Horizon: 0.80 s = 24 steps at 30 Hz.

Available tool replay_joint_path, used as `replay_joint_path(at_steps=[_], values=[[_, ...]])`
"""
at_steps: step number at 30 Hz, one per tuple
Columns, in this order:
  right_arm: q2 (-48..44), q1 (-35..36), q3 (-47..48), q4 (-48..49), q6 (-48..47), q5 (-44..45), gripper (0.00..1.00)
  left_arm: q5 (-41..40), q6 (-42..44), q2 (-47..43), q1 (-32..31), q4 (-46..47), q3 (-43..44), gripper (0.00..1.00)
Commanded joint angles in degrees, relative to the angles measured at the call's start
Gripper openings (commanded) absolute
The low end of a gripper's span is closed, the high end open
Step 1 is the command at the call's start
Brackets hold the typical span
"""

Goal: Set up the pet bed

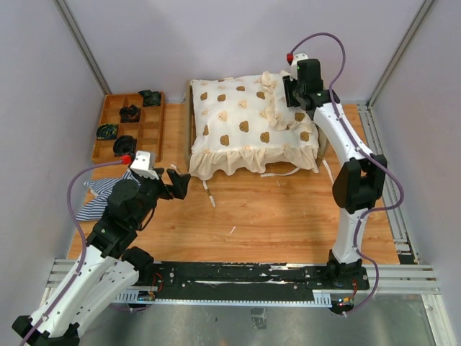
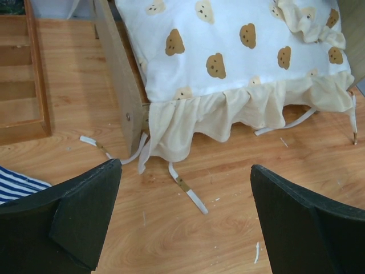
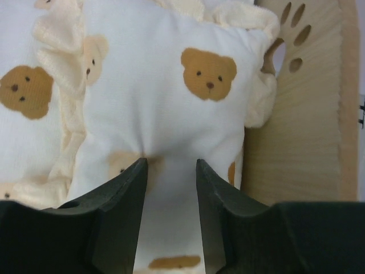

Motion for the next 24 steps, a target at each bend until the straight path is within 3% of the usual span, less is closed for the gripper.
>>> replay_joint_path(at_steps=[1, 4, 7, 16, 24], values=[[-10.55, -0.25, -5.76, -4.07, 0.88, 0.50, 0.45, -4.64, -3.05, 0.02, 0.25, 0.63, 0.74, 0.99], [-16.89, -0.14, -12.61, -4.43, 1.63, -0.05, 0.58, -7.74, -4.67, 0.36, 0.25, 0.65, 1.29, 0.99], [-23.66, -0.10, -20.59, -4.55, 3.19, -0.65, 0.62, -9.21, -5.77, 0.92, 0.25, 0.25, 2.27, 0.99], [-45.27, 2.01, -46.66, -1.12, 12.99, -12.06, 0.65, -5.02, -6.52, 2.14, 0.25, 1.63, 4.09, 0.99], [-63.64, 4.00, -61.98, 0.26, 17.35, -12.43, 0.66, -1.32, -6.93, 0.42, 0.25, 1.84, 5.10, 0.99]])
